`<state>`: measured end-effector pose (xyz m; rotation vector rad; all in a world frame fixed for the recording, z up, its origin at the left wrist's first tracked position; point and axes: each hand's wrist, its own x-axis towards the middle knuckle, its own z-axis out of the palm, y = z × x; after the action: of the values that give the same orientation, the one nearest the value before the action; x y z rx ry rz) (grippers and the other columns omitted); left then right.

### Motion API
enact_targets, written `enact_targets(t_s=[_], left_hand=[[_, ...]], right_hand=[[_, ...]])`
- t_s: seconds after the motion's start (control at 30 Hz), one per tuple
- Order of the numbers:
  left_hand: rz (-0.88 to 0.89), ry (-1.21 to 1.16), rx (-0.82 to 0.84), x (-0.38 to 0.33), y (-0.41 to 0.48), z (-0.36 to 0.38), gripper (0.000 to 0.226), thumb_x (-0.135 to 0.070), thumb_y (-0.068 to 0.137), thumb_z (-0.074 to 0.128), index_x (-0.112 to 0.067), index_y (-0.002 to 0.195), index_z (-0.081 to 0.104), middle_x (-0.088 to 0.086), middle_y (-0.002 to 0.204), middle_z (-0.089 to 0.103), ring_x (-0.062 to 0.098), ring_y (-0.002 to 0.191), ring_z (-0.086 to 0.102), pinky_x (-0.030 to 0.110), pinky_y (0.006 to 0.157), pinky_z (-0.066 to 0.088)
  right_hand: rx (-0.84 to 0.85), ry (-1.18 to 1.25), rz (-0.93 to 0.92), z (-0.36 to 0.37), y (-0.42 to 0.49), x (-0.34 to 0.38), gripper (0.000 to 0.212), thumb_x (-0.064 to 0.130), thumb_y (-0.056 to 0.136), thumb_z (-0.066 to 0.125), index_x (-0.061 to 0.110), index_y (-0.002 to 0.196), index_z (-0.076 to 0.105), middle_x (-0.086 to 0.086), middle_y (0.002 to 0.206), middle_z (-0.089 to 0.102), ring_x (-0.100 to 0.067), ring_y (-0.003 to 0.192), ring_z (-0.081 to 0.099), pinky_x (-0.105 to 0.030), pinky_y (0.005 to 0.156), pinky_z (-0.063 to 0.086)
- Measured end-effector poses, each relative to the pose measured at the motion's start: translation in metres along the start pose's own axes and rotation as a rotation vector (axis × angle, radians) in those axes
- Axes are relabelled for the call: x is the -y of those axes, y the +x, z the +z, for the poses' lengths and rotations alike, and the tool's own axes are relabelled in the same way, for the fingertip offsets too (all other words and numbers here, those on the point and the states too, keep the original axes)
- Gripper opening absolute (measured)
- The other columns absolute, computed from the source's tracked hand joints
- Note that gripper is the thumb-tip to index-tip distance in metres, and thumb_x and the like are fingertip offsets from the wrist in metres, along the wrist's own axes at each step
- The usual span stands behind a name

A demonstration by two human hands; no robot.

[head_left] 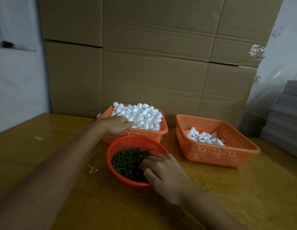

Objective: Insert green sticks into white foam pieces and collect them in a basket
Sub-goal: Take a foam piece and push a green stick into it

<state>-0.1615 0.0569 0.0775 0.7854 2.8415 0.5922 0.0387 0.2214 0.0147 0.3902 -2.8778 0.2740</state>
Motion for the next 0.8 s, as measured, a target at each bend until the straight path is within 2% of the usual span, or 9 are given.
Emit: enact_targets(t_s=[0.07,0.1,0.2,0.3,0.4,0.47,0.57,0.67,0.8], left_hand=[[0.027,0.009,0.010,0.001,0.002,-0.002,0.050,-0.045,0.112,0.034,-0.013,0.140,0.061,0.009,0.167,0.035,0.029,0.153,0.032,0.054,0.124,0.025],[0.048,0.007,-0.012,0.001,0.001,-0.002,0.046,-0.039,0.111,0.038,-0.012,0.140,0.062,0.003,0.173,0.022,0.025,0.158,0.022,0.055,0.126,0.020],[0.049,-0.072,-0.105,0.001,-0.003,-0.004,0.029,-0.027,0.105,0.052,-0.018,0.100,0.079,-0.008,0.176,-0.002,0.017,0.161,0.008,0.058,0.126,0.015],[0.057,-0.103,-0.089,-0.003,-0.009,-0.011,0.031,-0.021,0.101,0.060,-0.025,0.075,0.077,0.009,0.170,0.028,0.029,0.152,0.034,0.061,0.121,0.028],[0.073,-0.270,-0.235,-0.001,-0.011,-0.009,0.022,-0.011,0.098,0.065,-0.025,0.091,0.079,0.014,0.137,0.062,0.023,0.116,0.062,0.037,0.099,0.051],[0.080,-0.567,-0.415,0.000,-0.016,-0.003,0.019,-0.002,0.096,0.067,-0.016,0.104,0.076,0.014,0.115,0.071,0.020,0.097,0.066,0.022,0.076,0.050],[0.109,-0.911,-0.487,-0.004,-0.025,0.007,0.028,0.004,0.088,0.077,-0.007,0.114,0.077,0.008,0.121,0.074,0.015,0.110,0.071,0.018,0.085,0.055],[0.167,-1.065,-0.420,-0.017,-0.036,0.013,0.030,0.006,0.083,0.081,-0.003,0.112,0.078,0.007,0.113,0.079,0.013,0.113,0.073,0.029,0.103,0.055],[0.259,-1.381,-0.296,-0.034,-0.056,0.020,0.027,0.006,0.080,0.081,0.000,0.106,0.078,0.013,0.112,0.080,0.018,0.109,0.076,0.024,0.090,0.060]], right_hand=[[0.005,-0.003,0.004,-0.001,0.000,0.000,0.064,0.053,0.096,0.006,0.031,0.110,0.065,0.015,0.109,0.063,-0.007,0.101,0.052,-0.035,0.101,0.033],[0.008,-0.008,0.007,-0.002,0.000,0.000,0.064,0.052,0.096,0.006,0.031,0.110,0.065,0.014,0.109,0.063,-0.007,0.101,0.052,-0.035,0.101,0.033],[0.011,-0.009,0.009,-0.002,0.000,0.001,0.065,0.052,0.095,0.006,0.030,0.110,0.065,0.014,0.109,0.063,-0.007,0.101,0.052,-0.036,0.101,0.033],[0.011,-0.002,0.011,-0.002,-0.001,0.001,0.062,0.051,0.096,0.008,0.030,0.110,0.065,0.014,0.108,0.063,-0.007,0.102,0.052,-0.036,0.101,0.033],[0.009,0.000,0.014,-0.001,-0.001,0.001,0.064,0.053,0.095,0.006,0.031,0.110,0.065,0.014,0.107,0.063,-0.007,0.101,0.053,-0.036,0.100,0.034],[0.009,0.003,0.015,-0.001,-0.001,0.001,0.065,0.053,0.095,0.006,0.031,0.110,0.065,0.015,0.107,0.062,-0.007,0.100,0.052,-0.036,0.100,0.034],[0.013,-0.006,0.018,-0.001,-0.001,0.000,0.065,0.053,0.095,0.005,0.031,0.109,0.065,0.015,0.106,0.062,-0.007,0.099,0.052,-0.035,0.100,0.034],[0.022,-0.007,0.017,0.000,-0.001,-0.002,0.063,0.053,0.096,0.006,0.032,0.111,0.064,0.015,0.108,0.062,-0.006,0.100,0.052,-0.036,0.101,0.034],[0.002,0.079,0.041,-0.001,0.002,-0.003,0.049,0.051,0.099,0.026,0.035,0.119,0.067,0.017,0.118,0.061,-0.004,0.113,0.052,-0.032,0.101,0.031]])
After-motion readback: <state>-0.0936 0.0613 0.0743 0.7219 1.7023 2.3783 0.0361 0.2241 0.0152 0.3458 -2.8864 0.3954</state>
